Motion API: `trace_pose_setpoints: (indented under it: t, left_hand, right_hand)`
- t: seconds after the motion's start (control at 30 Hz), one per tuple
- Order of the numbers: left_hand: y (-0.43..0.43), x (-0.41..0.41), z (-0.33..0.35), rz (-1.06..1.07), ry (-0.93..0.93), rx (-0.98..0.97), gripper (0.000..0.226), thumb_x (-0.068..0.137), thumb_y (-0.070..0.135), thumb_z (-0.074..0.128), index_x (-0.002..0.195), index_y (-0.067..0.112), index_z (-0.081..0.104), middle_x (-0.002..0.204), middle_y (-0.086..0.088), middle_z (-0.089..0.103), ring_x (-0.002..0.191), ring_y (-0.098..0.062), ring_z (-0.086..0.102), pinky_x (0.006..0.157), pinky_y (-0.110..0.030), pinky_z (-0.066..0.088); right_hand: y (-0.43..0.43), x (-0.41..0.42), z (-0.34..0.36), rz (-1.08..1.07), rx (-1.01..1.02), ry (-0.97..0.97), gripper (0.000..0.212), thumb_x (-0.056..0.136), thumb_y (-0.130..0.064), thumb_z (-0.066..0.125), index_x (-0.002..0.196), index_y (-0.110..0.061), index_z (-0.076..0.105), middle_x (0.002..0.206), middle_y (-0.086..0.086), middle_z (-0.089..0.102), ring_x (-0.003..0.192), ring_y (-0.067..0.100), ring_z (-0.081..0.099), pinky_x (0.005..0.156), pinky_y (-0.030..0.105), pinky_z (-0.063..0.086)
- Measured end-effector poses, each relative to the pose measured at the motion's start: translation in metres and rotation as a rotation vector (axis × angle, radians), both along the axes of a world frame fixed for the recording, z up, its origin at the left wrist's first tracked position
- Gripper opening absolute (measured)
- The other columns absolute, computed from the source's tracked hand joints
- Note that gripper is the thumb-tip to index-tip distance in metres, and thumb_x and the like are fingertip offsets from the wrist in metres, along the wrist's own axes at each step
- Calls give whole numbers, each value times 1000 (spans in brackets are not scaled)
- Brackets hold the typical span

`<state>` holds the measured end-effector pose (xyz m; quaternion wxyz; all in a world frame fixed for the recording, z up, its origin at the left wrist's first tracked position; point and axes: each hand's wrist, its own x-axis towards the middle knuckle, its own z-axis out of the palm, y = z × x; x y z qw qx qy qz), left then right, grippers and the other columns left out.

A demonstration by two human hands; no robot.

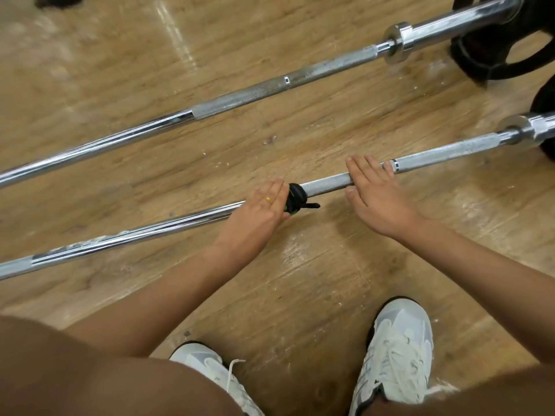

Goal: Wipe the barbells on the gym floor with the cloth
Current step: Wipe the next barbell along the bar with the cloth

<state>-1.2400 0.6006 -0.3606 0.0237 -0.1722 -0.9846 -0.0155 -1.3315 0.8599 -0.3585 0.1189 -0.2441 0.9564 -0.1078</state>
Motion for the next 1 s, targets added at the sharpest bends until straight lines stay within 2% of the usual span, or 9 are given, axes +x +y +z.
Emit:
trace_pose_setpoints:
  t: [0.17,0.3,0.47,0.57,0.7,0.8,0.87,0.93,1.0]
  left_hand:
    - [-5,-7,1,35,25,-11,71,70,5,89,134,0,60,135,-15,63,120,-28,64,91,-31,55]
    - [-17,5,-5,118,57,108,58,81,9,82,134,2,60,137,-14,62,108,-32,68,75,-38,60]
    - [-1,-7,-6,69,34,64,61,87,0,68,144,2,46,141,-20,55,128,-36,54,107,-44,46]
    - [15,-19,-2,28,-4,40,51,96,17,48,145,-1,45,143,-23,53,130,-42,50,108,-50,44]
    - [19,-22,3,116,-70,83,64,98,53,39,135,4,57,137,-16,60,125,-37,56,94,-46,55]
    - [11,-25,0,52,-43,104,50,94,35,61,132,3,59,131,-15,64,119,-38,61,82,-49,60]
    - [7,-23,1,22,-38,132,44,97,29,53,132,2,59,126,-15,66,111,-38,65,76,-49,61]
    - [3,-18,12,29,25,147,41,98,26,46,130,3,59,111,-16,70,85,-38,71,57,-46,59]
    - [-5,-18,25,80,160,200,38,90,10,66,127,4,63,106,-17,72,72,-37,69,46,-38,53]
  right_hand:
    - [5,-6,1,33,1,-15,69,98,-42,18,160,-11,16,167,6,15,155,25,7,123,42,-2]
    - [5,-7,0,31,4,-4,72,97,-46,13,159,-11,18,167,7,18,154,26,10,123,42,0]
    - [-26,-3,9,65,-14,-75,73,98,-48,8,159,-8,17,167,10,15,155,24,2,120,33,-12]
    - [-53,2,11,92,-15,-104,61,108,-39,17,160,-9,13,168,7,10,155,19,-4,122,36,-12]
    - [-58,8,8,98,-48,-75,70,100,-44,9,160,-8,15,168,6,11,155,16,-6,120,33,-16]
    - [-53,5,7,107,-60,-84,73,97,-45,8,160,-9,14,168,4,9,155,14,-7,119,29,-17]
    - [-51,3,5,120,-64,-91,73,98,-46,8,160,-10,14,168,2,9,154,13,-8,118,27,-18]
    - [-49,3,5,128,-73,-101,73,98,-48,8,160,-11,14,168,1,9,154,11,-8,117,25,-19]
    - [-49,3,5,124,-89,-116,73,98,-48,8,160,-11,15,168,0,10,154,11,-7,117,24,-19]
